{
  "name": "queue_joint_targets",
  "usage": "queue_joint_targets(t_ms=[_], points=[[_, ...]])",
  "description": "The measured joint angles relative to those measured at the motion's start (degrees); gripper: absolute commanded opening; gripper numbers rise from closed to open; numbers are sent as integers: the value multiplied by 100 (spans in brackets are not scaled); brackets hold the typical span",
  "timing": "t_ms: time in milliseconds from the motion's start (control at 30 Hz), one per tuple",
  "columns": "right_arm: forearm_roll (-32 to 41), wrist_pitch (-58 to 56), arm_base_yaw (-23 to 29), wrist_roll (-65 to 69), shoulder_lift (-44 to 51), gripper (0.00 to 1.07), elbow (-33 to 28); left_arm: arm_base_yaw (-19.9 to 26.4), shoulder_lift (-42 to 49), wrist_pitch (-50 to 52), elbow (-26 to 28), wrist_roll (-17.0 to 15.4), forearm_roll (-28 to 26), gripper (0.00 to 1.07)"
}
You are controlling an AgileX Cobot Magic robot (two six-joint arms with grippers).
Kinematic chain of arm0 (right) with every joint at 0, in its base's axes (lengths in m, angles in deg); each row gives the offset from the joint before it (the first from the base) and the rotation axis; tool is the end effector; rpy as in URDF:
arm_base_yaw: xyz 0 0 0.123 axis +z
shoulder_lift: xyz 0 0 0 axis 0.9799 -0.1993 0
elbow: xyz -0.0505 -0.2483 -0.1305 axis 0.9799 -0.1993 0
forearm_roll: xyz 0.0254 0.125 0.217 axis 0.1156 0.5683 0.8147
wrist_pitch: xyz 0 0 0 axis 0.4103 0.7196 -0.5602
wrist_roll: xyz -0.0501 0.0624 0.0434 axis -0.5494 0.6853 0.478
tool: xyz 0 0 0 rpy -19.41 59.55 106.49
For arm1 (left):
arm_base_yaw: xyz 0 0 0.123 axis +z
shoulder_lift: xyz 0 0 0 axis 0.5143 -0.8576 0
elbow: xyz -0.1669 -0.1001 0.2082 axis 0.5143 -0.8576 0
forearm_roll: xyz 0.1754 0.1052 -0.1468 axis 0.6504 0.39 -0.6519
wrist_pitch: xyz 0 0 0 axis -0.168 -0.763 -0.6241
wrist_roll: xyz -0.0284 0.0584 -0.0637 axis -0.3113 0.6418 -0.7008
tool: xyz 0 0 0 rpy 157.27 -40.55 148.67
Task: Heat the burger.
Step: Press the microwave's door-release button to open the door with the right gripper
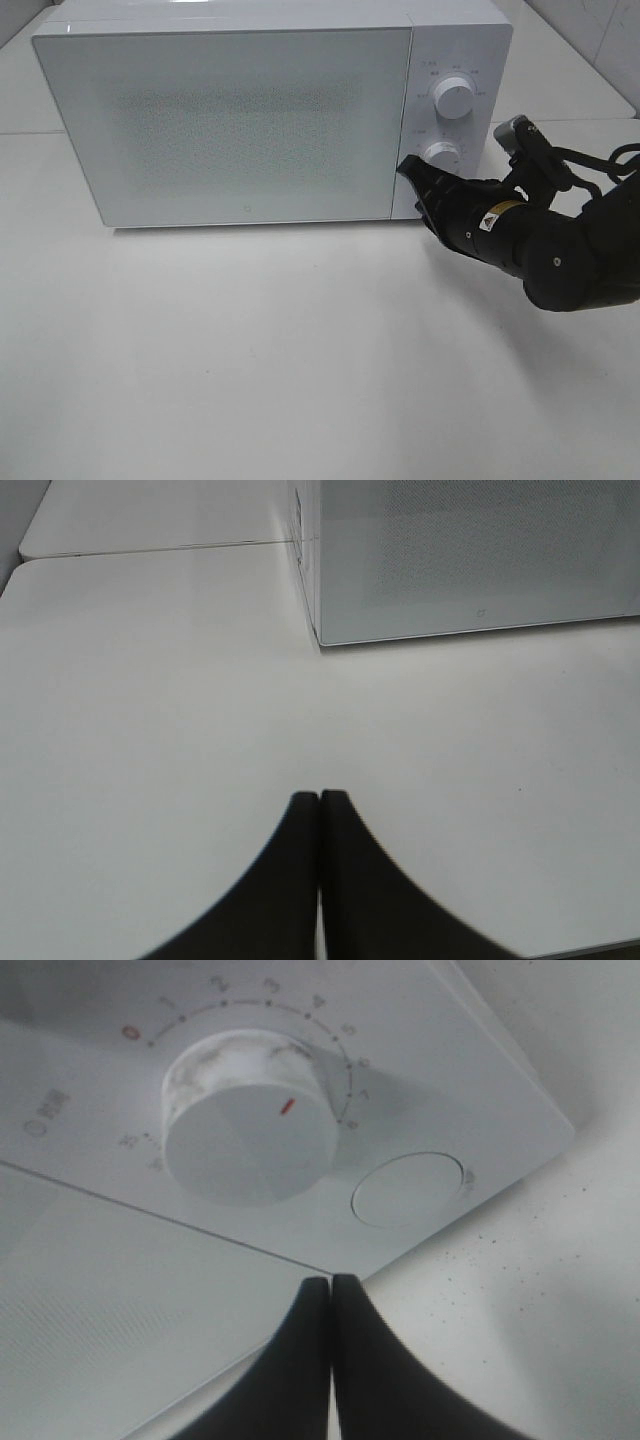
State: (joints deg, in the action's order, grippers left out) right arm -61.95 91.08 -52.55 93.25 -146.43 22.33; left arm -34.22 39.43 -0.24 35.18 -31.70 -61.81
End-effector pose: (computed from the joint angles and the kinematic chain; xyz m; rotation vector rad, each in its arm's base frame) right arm 0.3027 0.1307 0.1086 0.5618 1.9681 0.7066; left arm -0.0058 -0.0085 0.2789 0.1509 2.0158 -0.1140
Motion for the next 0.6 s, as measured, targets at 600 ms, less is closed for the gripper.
queue_joint_targets(t_ms=[600], points=[[762, 521, 0, 1352, -745, 0, 292, 0, 0, 0, 0, 0, 0, 0]])
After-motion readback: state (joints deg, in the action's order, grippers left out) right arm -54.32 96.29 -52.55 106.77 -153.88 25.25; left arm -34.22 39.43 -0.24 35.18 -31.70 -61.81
